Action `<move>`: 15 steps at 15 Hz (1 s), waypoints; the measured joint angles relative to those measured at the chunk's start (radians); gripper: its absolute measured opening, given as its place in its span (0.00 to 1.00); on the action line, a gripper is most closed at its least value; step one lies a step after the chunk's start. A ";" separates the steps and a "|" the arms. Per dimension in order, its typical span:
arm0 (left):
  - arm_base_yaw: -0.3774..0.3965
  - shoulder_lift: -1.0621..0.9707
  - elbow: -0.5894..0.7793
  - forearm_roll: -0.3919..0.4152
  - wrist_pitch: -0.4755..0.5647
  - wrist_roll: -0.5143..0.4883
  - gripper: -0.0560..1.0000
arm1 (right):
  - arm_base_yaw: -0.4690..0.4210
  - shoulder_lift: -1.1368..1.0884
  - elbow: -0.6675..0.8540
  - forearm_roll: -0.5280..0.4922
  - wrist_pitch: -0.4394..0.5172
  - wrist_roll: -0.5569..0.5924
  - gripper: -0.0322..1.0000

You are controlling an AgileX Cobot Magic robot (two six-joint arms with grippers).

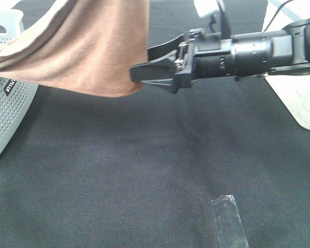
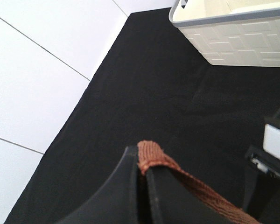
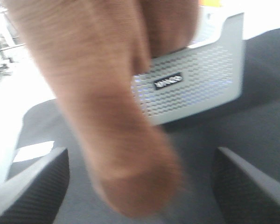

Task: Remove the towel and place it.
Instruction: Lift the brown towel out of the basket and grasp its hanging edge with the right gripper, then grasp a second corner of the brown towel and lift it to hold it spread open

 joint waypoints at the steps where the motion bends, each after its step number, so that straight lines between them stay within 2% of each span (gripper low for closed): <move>1: 0.000 0.000 0.000 0.000 -0.011 -0.003 0.05 | 0.023 0.000 0.000 0.000 0.004 0.000 0.77; 2: 0.000 0.000 0.000 0.001 -0.019 -0.008 0.05 | 0.046 0.000 0.000 -0.001 0.011 0.000 0.75; 4: 0.000 0.000 0.000 0.011 -0.020 -0.019 0.05 | 0.066 0.000 0.000 -0.008 0.017 0.000 0.65; 7: 0.000 0.000 0.000 0.021 -0.008 -0.022 0.05 | 0.068 0.000 0.000 -0.008 0.016 0.013 0.34; 8: 0.000 0.000 0.000 0.033 -0.002 -0.022 0.05 | 0.068 0.000 0.000 -0.014 0.017 0.061 0.23; 9: 0.000 0.000 0.000 0.036 -0.002 -0.022 0.05 | 0.068 0.000 0.000 -0.024 0.021 0.093 0.06; 12: 0.000 0.000 0.000 0.036 0.003 -0.022 0.05 | 0.068 0.000 0.000 -0.053 0.052 0.227 0.03; 15: 0.000 0.000 0.000 0.041 0.034 -0.045 0.05 | 0.068 -0.036 0.000 -0.093 -0.051 0.485 0.07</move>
